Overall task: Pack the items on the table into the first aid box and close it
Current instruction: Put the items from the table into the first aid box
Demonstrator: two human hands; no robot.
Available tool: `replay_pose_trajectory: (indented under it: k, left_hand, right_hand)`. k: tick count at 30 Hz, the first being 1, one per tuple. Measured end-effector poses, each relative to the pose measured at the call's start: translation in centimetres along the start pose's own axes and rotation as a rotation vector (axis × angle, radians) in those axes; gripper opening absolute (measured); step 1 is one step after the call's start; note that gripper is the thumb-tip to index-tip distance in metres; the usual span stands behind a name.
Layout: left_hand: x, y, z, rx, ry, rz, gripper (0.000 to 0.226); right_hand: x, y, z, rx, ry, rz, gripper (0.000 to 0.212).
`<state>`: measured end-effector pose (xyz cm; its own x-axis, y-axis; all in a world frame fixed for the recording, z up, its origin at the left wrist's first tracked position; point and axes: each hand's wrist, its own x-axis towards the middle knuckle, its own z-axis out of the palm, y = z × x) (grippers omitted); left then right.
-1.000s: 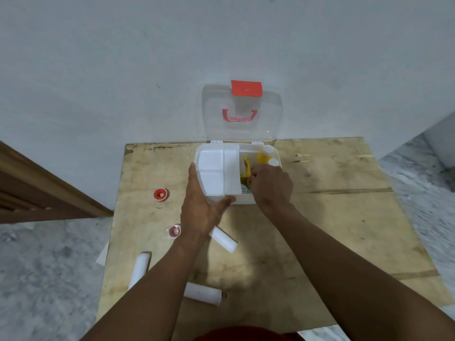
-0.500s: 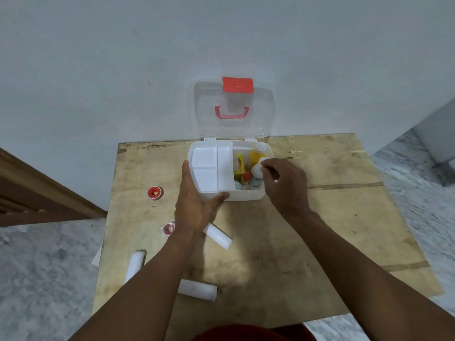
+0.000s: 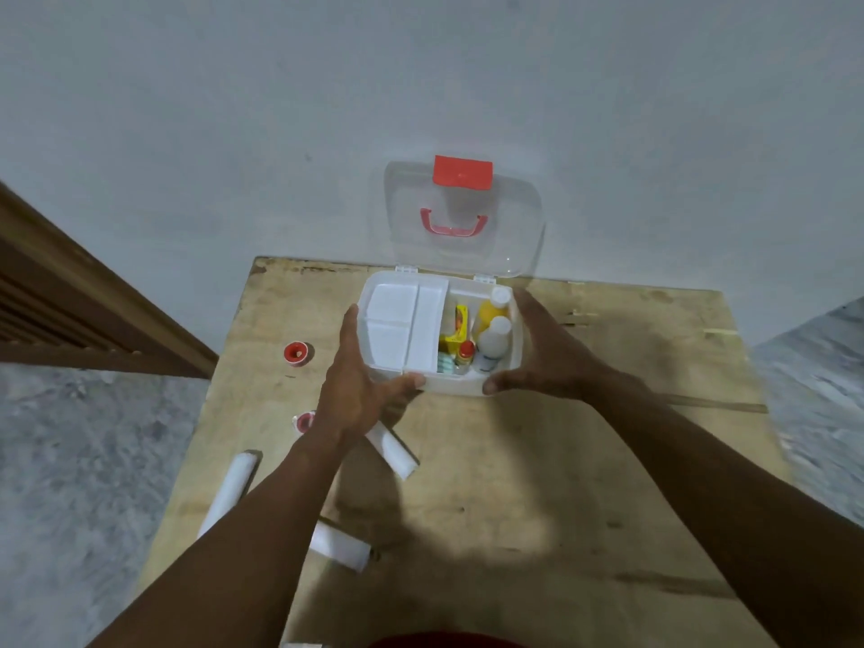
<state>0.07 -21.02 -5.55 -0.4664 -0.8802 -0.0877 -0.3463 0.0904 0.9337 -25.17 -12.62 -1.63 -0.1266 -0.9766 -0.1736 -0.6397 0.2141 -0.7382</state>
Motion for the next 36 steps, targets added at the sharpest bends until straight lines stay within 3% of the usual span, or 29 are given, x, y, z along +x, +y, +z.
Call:
replay_pose_trajectory:
  k: [4, 9, 17, 24, 27, 31, 33, 36]
  left_hand:
    - [-0.1, -0.1, -0.1, 0.050, 0.013, -0.050, 0.120]
    - [-0.2, 0.5, 0.4, 0.104, 0.012, -0.045, 0.112]
    - [-1.1, 1.2, 1.9, 0.163, 0.085, -0.157, 0.120]
    - [-1.9, 1.5, 1.8, 0.195, 0.127, -0.091, 0.110]
    - [-3.3, 0.9, 2.0, 0.291, 0.198, -0.065, 0.112]
    - [-7.2, 1.2, 4.0, 0.482, 0.431, -0.140, 0.072]
    - [-9.3, 0.9, 5.1, 0.569, 0.568, -0.243, 0.058]
    - [-12.0, 0.3, 6.1, 0.659, 0.691, -0.481, 0.063]
  right_hand:
    - [0.4, 0.5, 0.0, 0.069, -0.009, -0.089, 0.121]
    - [0.7, 1.8, 0.7, 0.153, -0.015, -0.081, 0.120]
    - [0.3, 2.8, 0.8, 0.214, -0.020, -0.097, 0.114]
    - [0.5, 2.6, 0.8, 0.258, -0.041, -0.078, 0.111]
    - [0.7, 2.6, 0.7, 0.271, -0.074, -0.095, 0.112]
    - [0.4, 2.9, 0.9, 0.285, -0.074, -0.118, 0.108]
    - [0.4, 3.0, 0.9, 0.305, -0.067, -0.150, 0.106]
    - [0.5, 3.1, 0.8, 0.279, -0.084, -0.162, 0.106]
